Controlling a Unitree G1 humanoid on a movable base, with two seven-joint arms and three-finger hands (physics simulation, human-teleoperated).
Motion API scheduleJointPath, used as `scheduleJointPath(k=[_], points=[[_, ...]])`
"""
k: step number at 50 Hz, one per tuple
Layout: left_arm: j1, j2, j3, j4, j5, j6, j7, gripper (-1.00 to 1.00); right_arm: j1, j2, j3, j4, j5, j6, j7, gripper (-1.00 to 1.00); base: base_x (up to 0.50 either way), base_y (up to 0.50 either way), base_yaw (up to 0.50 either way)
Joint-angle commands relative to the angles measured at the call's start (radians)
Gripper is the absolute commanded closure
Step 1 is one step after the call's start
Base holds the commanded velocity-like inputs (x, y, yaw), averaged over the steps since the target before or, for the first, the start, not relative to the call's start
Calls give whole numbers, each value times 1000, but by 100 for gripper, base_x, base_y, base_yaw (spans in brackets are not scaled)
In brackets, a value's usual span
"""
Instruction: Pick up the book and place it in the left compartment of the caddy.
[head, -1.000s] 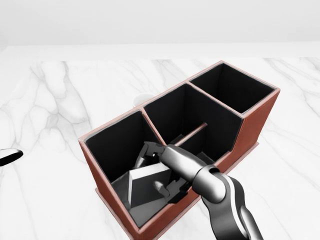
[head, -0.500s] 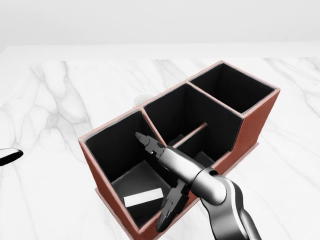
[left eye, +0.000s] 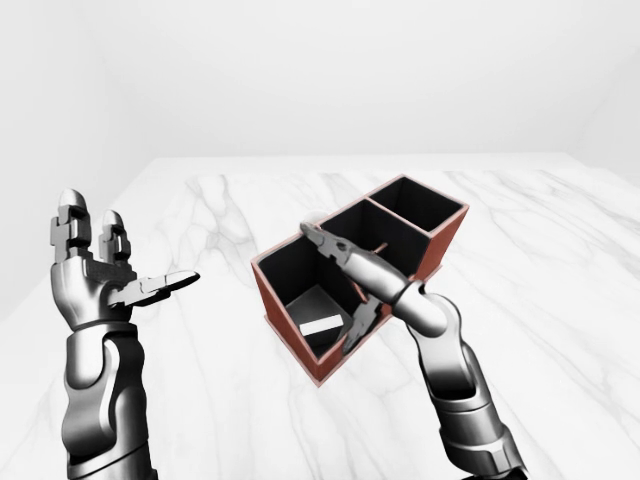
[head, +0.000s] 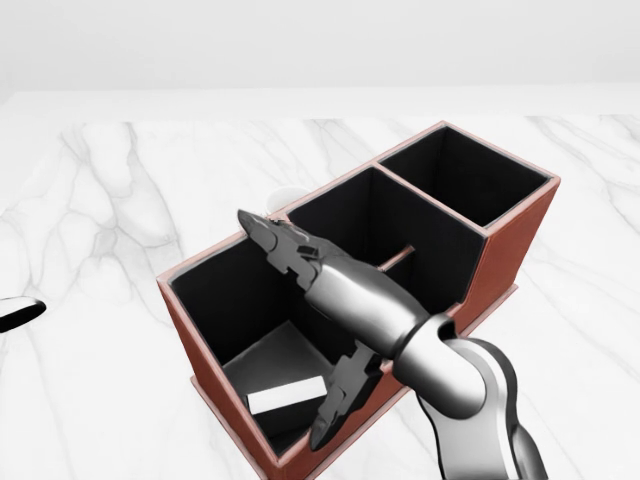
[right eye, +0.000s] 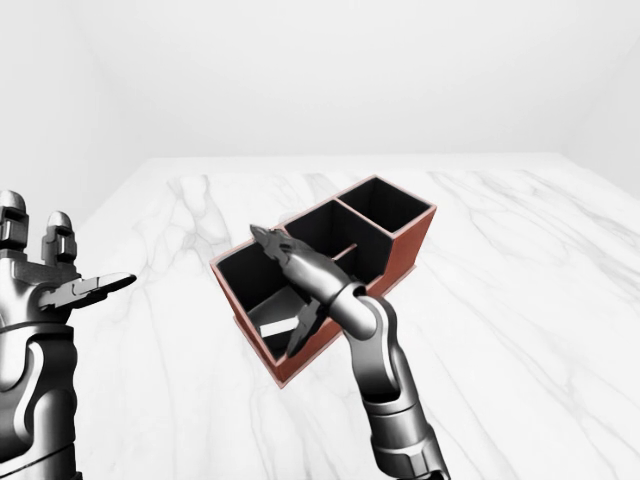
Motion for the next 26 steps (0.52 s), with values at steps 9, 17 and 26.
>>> scheduleJointPath(k=[9,17,26], points=[[4,-3,1,-12,1,0,-1,-100,11,-27,13,-350,-66,0,0,-100,0,0,0],[4,-5,-1,-13,4,0,-2,-100,51,-25,18,-420,-65,0,0,-100,0,0,0],[7,-3,6,-23,-2,0,-3,-100,81,-48,34,-591,-96,0,0,-100,0,0,0]])
